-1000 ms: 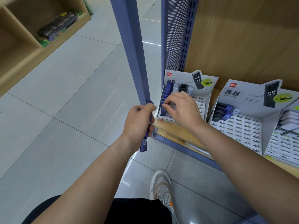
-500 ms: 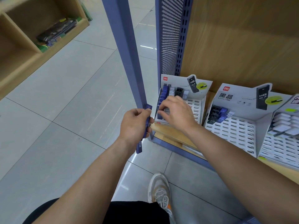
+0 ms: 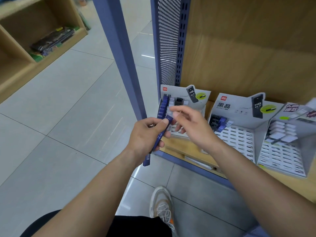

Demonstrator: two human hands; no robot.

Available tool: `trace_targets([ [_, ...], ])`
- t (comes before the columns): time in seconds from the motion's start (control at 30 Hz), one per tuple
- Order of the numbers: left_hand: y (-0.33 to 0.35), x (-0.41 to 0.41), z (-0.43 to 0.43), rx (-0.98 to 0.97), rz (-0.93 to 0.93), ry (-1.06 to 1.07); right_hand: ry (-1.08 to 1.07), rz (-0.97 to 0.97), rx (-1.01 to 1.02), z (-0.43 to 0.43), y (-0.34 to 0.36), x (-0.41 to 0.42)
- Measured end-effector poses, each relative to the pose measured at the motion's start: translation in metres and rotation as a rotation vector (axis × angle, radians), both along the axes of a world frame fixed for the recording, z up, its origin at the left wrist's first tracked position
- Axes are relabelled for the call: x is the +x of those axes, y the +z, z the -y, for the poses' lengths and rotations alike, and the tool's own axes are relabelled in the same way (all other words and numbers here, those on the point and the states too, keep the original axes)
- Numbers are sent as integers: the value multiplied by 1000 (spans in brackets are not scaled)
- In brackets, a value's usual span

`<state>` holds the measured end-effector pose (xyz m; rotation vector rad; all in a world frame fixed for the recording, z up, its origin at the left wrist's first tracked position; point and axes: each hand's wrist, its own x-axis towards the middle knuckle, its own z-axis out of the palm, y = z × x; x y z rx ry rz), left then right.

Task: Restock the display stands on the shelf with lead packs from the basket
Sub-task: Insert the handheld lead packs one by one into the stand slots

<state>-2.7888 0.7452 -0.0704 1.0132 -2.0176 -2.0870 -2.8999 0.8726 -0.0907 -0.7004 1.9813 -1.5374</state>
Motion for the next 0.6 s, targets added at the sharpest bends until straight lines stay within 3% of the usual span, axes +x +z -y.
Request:
trace_targets([
  [0.1, 6, -3, -11, 25, 10, -73, 42, 24, 14, -15, 11, 3],
  [0.33, 20, -12, -22, 106, -18, -33, -212, 238, -152, -53, 24, -8],
  [0.6, 13, -11, -28, 17, -31, -87, 70, 241, -6, -74, 23, 7],
])
